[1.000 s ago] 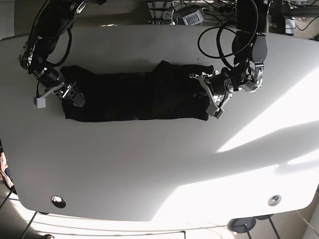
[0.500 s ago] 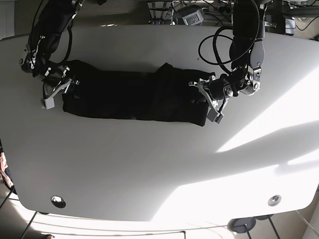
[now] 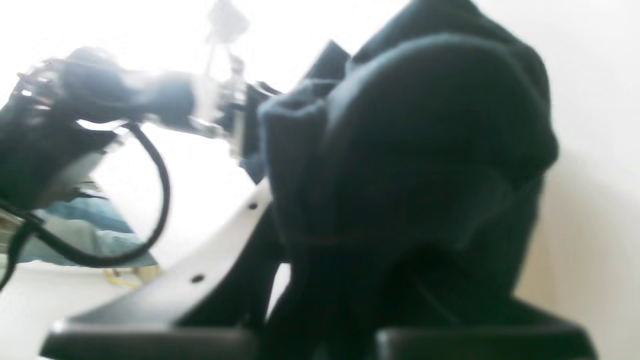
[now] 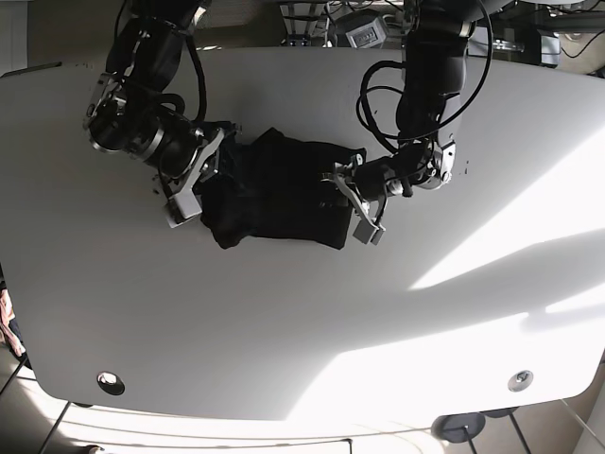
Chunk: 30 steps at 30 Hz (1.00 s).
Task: Fold the T-shirt properly
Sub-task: 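Push both grippers together to fold the strip in half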
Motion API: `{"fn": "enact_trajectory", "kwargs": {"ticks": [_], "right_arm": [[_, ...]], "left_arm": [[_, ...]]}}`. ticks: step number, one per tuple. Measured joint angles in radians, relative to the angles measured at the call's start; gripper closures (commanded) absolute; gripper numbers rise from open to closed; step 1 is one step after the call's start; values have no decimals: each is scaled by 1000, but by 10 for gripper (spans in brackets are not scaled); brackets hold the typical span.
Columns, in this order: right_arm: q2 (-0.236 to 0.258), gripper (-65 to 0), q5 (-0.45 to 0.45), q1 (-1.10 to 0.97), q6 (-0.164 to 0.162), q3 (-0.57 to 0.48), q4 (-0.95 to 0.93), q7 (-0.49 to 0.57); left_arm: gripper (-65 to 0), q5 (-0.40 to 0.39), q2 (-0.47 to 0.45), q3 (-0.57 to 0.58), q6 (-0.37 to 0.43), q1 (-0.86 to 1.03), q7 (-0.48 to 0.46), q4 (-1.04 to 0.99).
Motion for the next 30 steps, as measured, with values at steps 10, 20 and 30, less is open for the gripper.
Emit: {"fn": "enact_trajectory", "kwargs": {"ticks": [10, 20, 30], "right_arm": [[-10, -25, -15, 104, -2, -204, -269, 239], [-7, -409, -309, 155, -3, -217, -367, 351], [44, -591, -175, 119, -3, -213, -177, 346]], "left_arm": [[-88, 0, 0, 39, 1, 3, -24, -1], [-88, 0, 0, 35, 0, 3, -23, 3], [-88, -111, -42, -71, 20, 51, 34, 214]]}}
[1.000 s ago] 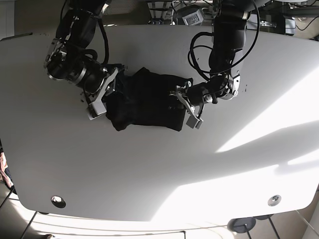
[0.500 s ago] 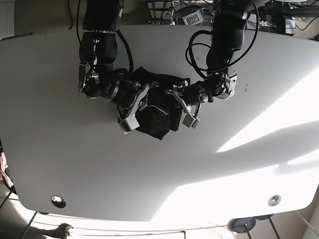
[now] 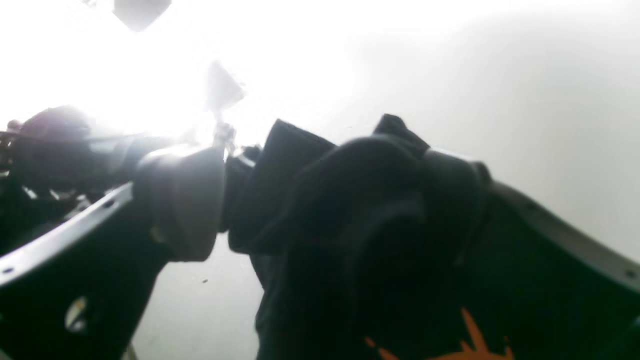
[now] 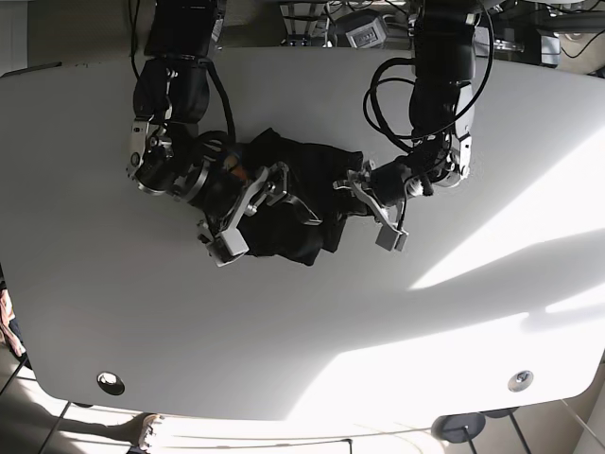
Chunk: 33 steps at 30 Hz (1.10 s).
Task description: Fold the T-shirt properly
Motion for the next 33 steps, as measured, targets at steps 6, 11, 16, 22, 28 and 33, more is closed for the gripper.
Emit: {"fn": "enact_trajectory", "kwargs": {"ticks": [6, 11, 16, 22, 28, 33], "right_arm": [[121, -591, 170, -53, 2, 3, 24, 0], [124, -590, 103, -107, 0, -10, 23, -4], [119, -472, 9, -106, -1, -78, -10, 6], [109, -124, -23, -19, 2, -128, -137, 85], [177, -44, -18, 83, 3, -73, -282, 131], [256, -46, -26, 142, -2, -64, -517, 272]], "left_arm": [[-88, -86, -166, -111, 0, 43, 3, 110], [-88, -88, -331, -129, 0, 55, 0, 117], [-88, 52, -365, -91, 1, 66, 7, 188], [-88, 124, -324, 79, -4, 111, 12, 351], [-88, 198, -195, 261, 3, 109, 3, 367], [-88, 320, -150, 318, -4, 172, 3, 365]]}}
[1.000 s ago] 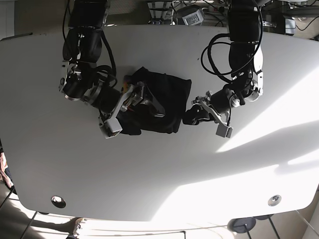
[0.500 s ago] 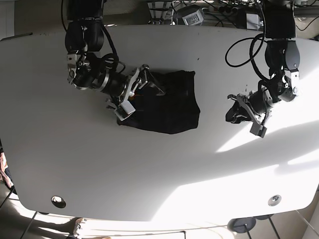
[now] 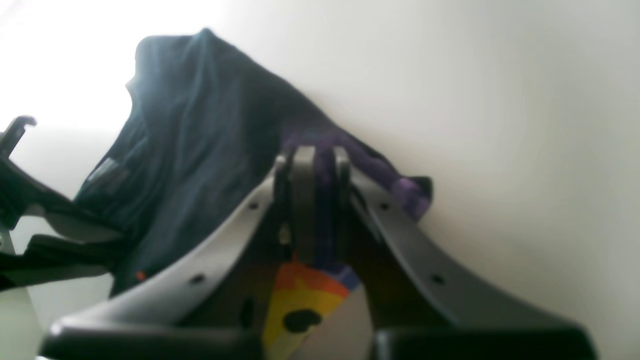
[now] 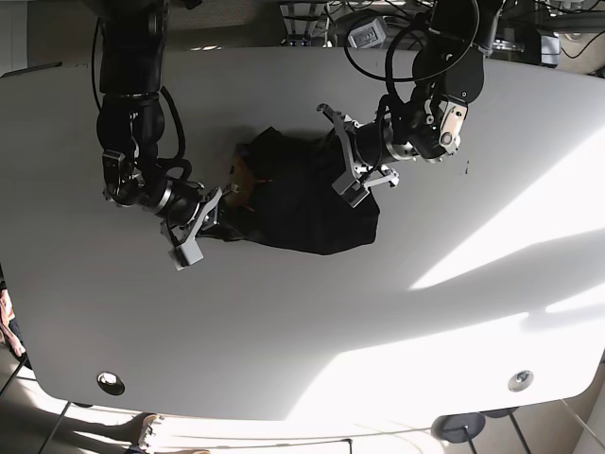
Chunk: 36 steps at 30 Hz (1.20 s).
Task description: Fold the T-shirt properly
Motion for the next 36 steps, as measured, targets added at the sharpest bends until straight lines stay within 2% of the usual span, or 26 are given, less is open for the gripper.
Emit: {"fn": "enact_trajectory", "kwargs": {"ticks": [2, 3, 6, 11, 13, 15, 18, 21, 25, 30, 33, 36], "right_arm": [[20, -46, -5, 23, 0, -15, -106, 99], [31, -44, -58, 36, 0, -51, -161, 156], [21, -44, -125, 37, 3, -64, -228, 268], [17, -44, -146, 10, 5, -65, -237, 345], [18, -44, -147, 9, 5, -66, -237, 345], [19, -43, -147, 9, 11, -66, -237, 343], [19, -43, -145, -8, 11, -66, -234, 354], [19, -43, -119, -47, 13, -65, -227, 380], [13, -41, -124, -121, 14, -65, -142, 375], [-28, -41, -136, -228, 11, -68, -5, 336], [-40, -41, -135, -249, 11, -71, 23, 305], [-48, -41, -148, -254, -1, -130, 51, 295]], "left_arm": [[-88, 16, -3, -3, 0, 3, -3, -21], [-88, 16, -6, -3, 0, -2, -3, -55], [-88, 0, -32, -17, -6, -2, -11, -109], [-88, 3, -46, -80, -17, -79, -37, -219], [-88, -4, -53, -87, -26, -130, -52, -280], [-88, 24, -53, -87, -31, -149, -44, -283], [-88, 25, -53, -87, -77, -188, -31, -321], [-88, 31, -52, -82, -76, -293, -37, -433], [-88, 51, -52, -81, -72, -407, -122, -603], [-88, 66, -26, -80, -61, -510, -253, -782], [-88, 111, -22, -80, -63, -535, -275, -808], [-88, 130, -21, -80, -63, -569, -280, -808]]}}
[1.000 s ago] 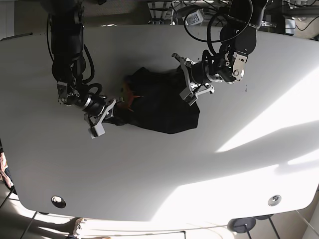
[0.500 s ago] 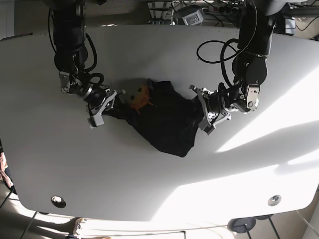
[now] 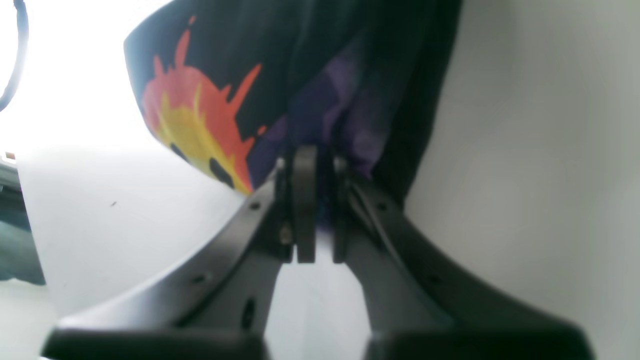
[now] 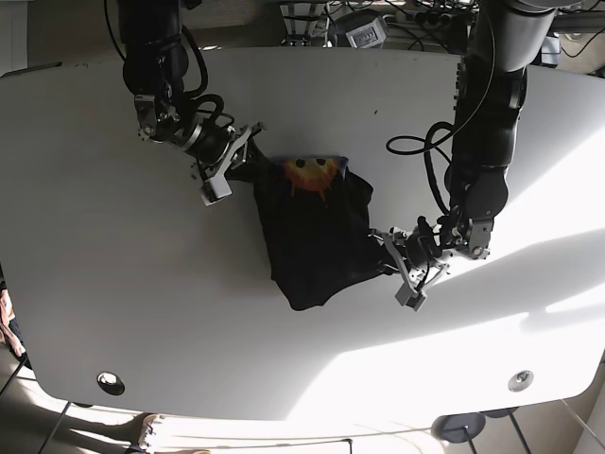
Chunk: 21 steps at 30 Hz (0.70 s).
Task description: Fold the T-shirt properly
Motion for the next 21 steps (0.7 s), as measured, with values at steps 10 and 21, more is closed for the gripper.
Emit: {"fn": "enact_trajectory", "kwargs": {"ticks": [10, 21], "right_arm": [[8, -41, -24, -24, 6, -47, 156, -130], [35, -43, -21, -17, 2, 139, 179, -198]], "left_arm": [[-222, 3, 9, -2, 131, 120, 31, 423], [-364, -6, 165, 246, 697, 283, 29, 605]]}}
